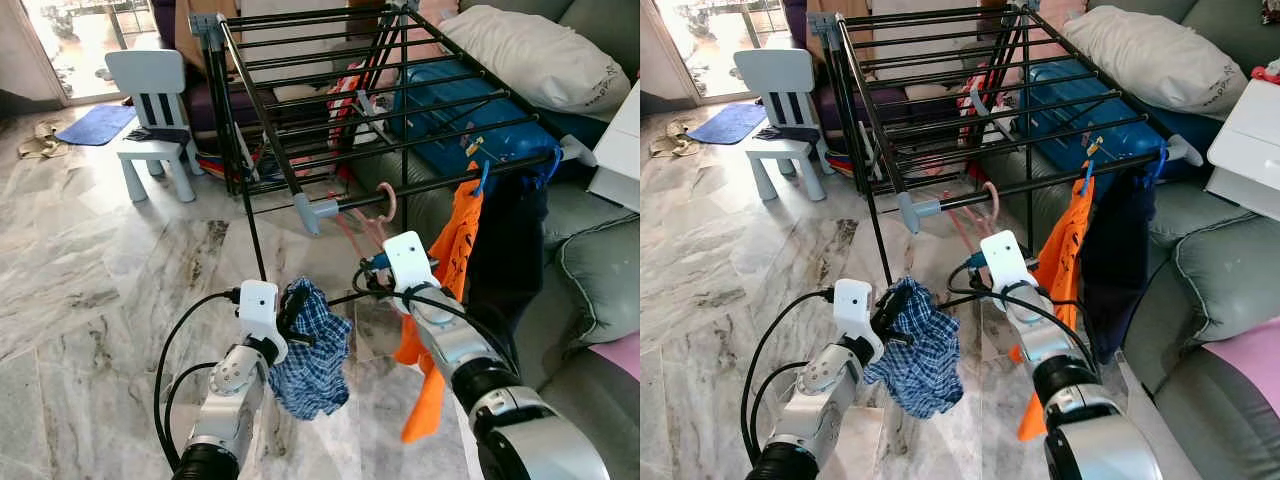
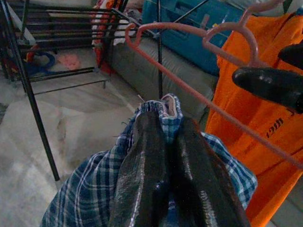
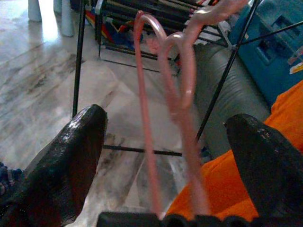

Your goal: Hang hanger

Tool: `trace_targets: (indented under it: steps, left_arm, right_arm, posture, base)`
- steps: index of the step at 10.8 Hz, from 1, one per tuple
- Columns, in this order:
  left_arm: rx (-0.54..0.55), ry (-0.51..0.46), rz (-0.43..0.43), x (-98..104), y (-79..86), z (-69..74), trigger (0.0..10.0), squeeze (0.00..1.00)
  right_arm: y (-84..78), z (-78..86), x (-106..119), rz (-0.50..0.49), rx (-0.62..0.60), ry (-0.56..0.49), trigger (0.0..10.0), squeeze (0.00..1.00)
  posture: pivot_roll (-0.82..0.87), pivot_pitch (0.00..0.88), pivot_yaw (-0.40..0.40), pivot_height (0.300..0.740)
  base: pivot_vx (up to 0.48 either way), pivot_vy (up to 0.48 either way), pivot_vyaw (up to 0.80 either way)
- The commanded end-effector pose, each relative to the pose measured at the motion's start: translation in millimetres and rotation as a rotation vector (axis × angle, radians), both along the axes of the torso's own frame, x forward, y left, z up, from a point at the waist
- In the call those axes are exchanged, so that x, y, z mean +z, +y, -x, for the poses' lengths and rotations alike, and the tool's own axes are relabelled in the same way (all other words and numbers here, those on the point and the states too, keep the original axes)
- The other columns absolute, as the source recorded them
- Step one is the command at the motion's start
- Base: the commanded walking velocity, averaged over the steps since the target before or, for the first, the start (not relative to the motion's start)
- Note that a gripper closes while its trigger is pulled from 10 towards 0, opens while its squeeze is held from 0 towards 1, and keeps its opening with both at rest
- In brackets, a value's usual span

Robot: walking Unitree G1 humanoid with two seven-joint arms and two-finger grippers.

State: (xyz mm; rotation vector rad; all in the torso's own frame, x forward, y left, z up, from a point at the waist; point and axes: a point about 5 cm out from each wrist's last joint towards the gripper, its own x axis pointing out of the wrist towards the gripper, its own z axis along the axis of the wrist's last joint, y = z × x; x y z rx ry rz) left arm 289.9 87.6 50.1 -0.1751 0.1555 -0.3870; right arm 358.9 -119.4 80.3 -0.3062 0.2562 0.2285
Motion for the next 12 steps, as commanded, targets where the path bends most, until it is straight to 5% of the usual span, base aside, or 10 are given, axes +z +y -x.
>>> trace_targets:
  steps: [1,8,9,10,12]
  left_arm:
    - [-0.021,-0.014,-0.012,5,-3.0,-4.6,10.0,0.0]
    - [-0.026,0.014,-0.039,0,-2.1,-3.9,10.0,0.0]
    - [-0.029,0.017,-0.044,-1,-2.0,-3.8,10.0,0.0]
    - [-0.029,0.017,-0.046,-1,-1.9,-3.3,10.0,0.0]
    - [-0.027,0.021,-0.049,-1,-1.8,-2.7,10.0,0.0]
  right_arm:
    - [0.8,-3.6,3,-0.021,0.003,0.012,10.0,0.0]
    - [-40.2,-6.6,2,0.035,-0.018,0.074,10.0,0.0]
    - [-39.4,-6.5,2,0.023,0.015,0.089,3.1,0.0]
    - [-39.4,-5.8,1,0.034,0.031,0.098,0.0,0.0]
    - [-41.4,-6.3,2,0.034,0.042,0.104,0.7,0.0]
  posture:
    - [-0.05,0.0,0.02,0.74]
    - [-0.04,0.0,0.019,0.74]
    - [-0.04,0.0,0.021,0.74]
    - [-0.03,0.0,0.022,0.74]
    - [-0.03,0.0,0.02,0.74]
  base:
    - [0.0,0.0,0.0]
    - [0.0,0.0,0.0]
    - [0.0,0.0,0.0]
    - [0.0,0.0,0.0]
    - [0.0,0.0,0.0]
